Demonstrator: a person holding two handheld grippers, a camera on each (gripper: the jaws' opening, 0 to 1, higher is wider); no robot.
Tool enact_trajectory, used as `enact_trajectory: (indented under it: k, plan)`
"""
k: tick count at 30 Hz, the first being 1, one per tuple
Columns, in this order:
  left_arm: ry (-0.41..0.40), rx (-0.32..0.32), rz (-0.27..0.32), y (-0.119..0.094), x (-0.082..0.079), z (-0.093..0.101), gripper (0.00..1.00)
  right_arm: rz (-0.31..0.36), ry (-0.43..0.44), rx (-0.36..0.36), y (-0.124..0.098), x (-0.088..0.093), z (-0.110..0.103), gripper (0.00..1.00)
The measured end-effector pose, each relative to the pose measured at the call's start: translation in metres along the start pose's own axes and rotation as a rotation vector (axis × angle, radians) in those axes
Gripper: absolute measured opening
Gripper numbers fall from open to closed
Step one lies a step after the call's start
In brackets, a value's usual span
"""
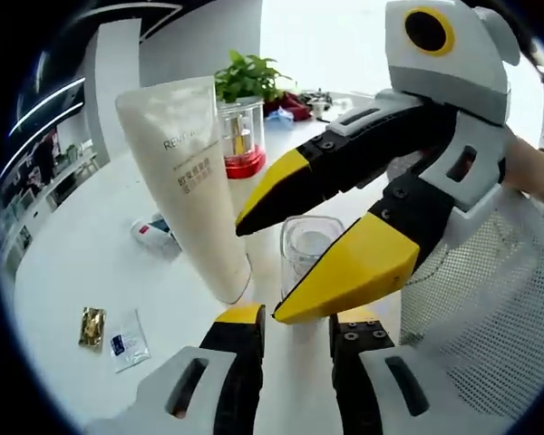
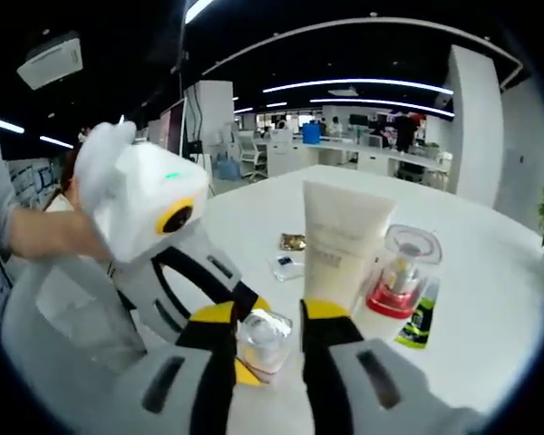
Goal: Arrange the skincare products in the storage area until every visible bottle or jar stands upright without overlapping.
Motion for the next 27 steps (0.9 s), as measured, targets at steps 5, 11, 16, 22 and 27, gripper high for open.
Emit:
enact_trajectory:
  k: [5, 11, 16, 22, 27]
  plan:
    - [-0.002, -0.005, -0.013, 0.000, 0.002, -0.001, 0.24, -0.006, -0.008, -0.012, -0.011, 0.001, 0.001, 0.27]
    - [-0.009, -0.008, -0.018, 0.000, 0.003, -0.001, 0.24, -0.040, -0.011, -0.037, -0.021, 0.010, 0.003, 0.25]
    - [-0.021, -0.015, -0.025, -0.002, 0.004, -0.004, 0.24, -0.112, -0.019, -0.047, -0.019, 0.024, 0.004, 0.26]
    - [-0.025, -0.025, -0.029, -0.005, 0.006, -0.003, 0.20, -0.179, -0.013, -0.061, -0.013, 0.035, 0.004, 0.22]
    - [-0.040, -0.024, -0.043, -0.007, 0.009, -0.003, 0.15, -0.235, -0.013, -0.065, -0.006, 0.041, 0.006, 0.19]
Point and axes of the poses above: the point that each gripper's makers call its tool centre point, and the gripper's own axes: y roughly forward along the fingers, z roughly to its right, x roughly out of its underside, the point moved 7 cm from there along -y, roughly backward along the fingers, and after that the axes turned 4 degrees about x, right-handed, at the moved point
